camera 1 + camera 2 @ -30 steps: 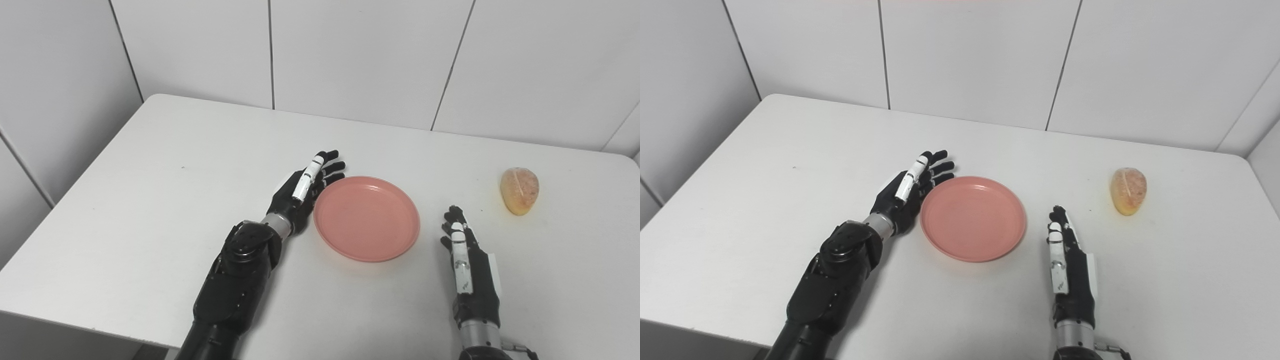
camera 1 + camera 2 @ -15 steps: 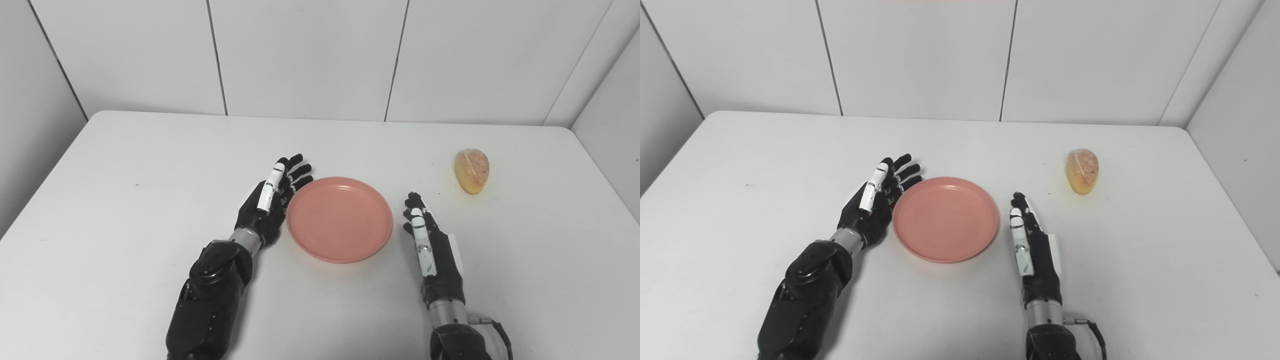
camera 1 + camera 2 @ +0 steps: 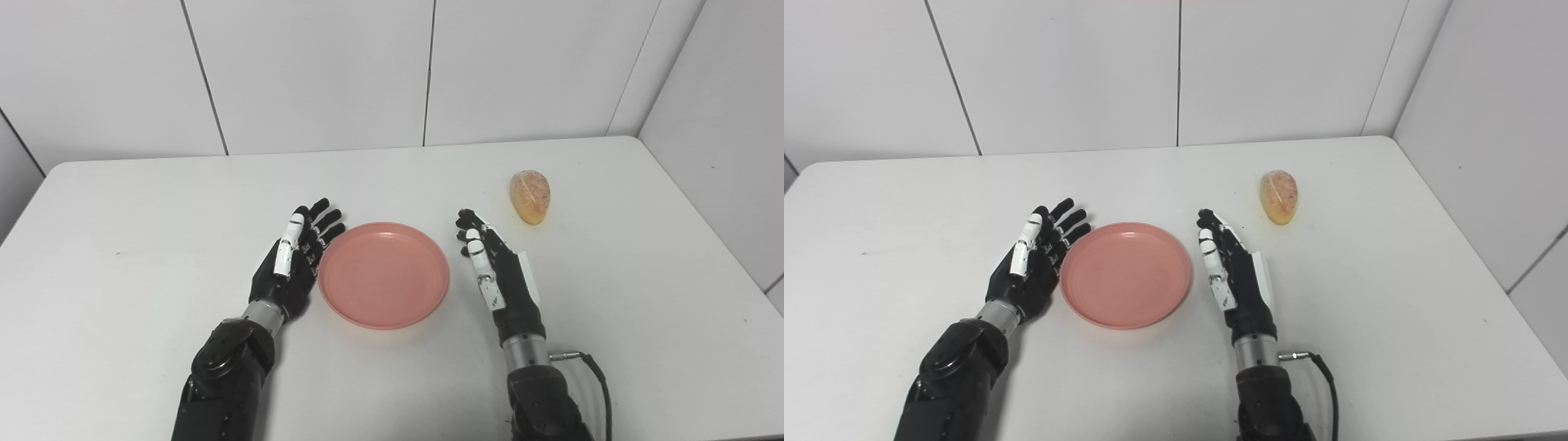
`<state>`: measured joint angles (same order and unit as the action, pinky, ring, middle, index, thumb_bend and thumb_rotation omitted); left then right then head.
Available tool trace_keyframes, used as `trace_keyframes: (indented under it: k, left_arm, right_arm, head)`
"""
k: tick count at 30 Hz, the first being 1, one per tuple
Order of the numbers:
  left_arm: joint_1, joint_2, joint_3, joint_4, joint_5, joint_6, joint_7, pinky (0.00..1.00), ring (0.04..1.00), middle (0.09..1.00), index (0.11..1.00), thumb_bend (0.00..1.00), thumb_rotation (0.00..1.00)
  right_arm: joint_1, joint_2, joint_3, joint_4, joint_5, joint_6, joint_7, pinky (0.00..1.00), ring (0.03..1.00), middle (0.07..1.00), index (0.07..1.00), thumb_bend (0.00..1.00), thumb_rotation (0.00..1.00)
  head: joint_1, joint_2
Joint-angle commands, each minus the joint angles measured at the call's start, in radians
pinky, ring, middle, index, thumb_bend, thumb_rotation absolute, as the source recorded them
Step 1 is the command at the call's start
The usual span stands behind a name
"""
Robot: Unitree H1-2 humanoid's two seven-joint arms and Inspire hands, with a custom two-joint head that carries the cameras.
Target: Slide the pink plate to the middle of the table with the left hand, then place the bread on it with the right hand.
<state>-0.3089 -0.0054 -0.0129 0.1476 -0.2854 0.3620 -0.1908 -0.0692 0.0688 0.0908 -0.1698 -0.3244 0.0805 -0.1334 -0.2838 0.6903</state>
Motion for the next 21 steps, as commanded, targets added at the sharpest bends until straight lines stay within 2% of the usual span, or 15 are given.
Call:
trace_keyframes:
  k: [1,6,12,13,16,17,18,21]
  left_arm:
    - [0.026,0.006,0.000,0.014,0.003,0.036,0.002,0.93,0.915,0.916,0.911,0.34,1.00]
    - [0.026,0.006,0.010,0.012,0.000,0.037,0.004,0.91,0.903,0.905,0.900,0.34,1.00]
    - [0.027,0.008,0.014,0.009,-0.006,0.041,-0.004,0.92,0.907,0.910,0.907,0.34,1.00]
    - [0.027,0.009,0.015,0.010,-0.007,0.041,-0.005,0.92,0.908,0.911,0.908,0.34,1.00]
    - [0.029,0.009,0.015,0.008,-0.006,0.041,-0.005,0.92,0.905,0.908,0.905,0.34,1.00]
    - [0.029,0.010,0.015,0.009,-0.005,0.039,-0.005,0.92,0.904,0.907,0.903,0.34,1.00]
    - [0.029,0.010,0.014,0.011,-0.003,0.037,-0.004,0.92,0.905,0.908,0.903,0.34,1.00]
    - [0.030,0.009,0.014,0.012,-0.002,0.032,-0.005,0.92,0.906,0.909,0.903,0.33,1.00]
  right_arm:
    - [-0.052,-0.014,-0.001,-0.043,-0.042,-0.071,-0.029,0.74,0.794,0.807,0.802,0.31,1.00]
    - [-0.101,-0.038,-0.018,-0.054,-0.100,-0.024,-0.044,0.74,0.806,0.807,0.795,0.37,1.00]
    - [-0.171,-0.079,-0.028,-0.086,-0.210,0.018,-0.035,0.74,0.805,0.813,0.804,0.39,0.91]
    - [-0.181,-0.084,-0.031,-0.091,-0.220,0.026,-0.032,0.72,0.798,0.810,0.804,0.40,0.87]
    - [-0.233,-0.100,-0.044,-0.092,-0.270,0.072,-0.034,0.69,0.779,0.802,0.797,0.44,0.78]
    - [-0.244,-0.103,-0.046,-0.091,-0.286,0.088,-0.034,0.69,0.777,0.803,0.799,0.45,0.77]
    - [-0.261,-0.114,-0.047,-0.083,-0.314,0.111,-0.031,0.68,0.777,0.811,0.813,0.49,0.76]
    - [-0.298,-0.142,-0.045,-0.059,-0.386,0.167,-0.025,0.68,0.777,0.821,0.832,0.54,0.74]
  head:
    - [-0.012,-0.002]
    - [-0.037,-0.007]
    - [-0.045,-0.009]
    - [-0.045,-0.009]
    - [-0.045,-0.009]
    - [-0.045,-0.009]
    - [-0.083,-0.020]
    - [-0.087,-0.020]
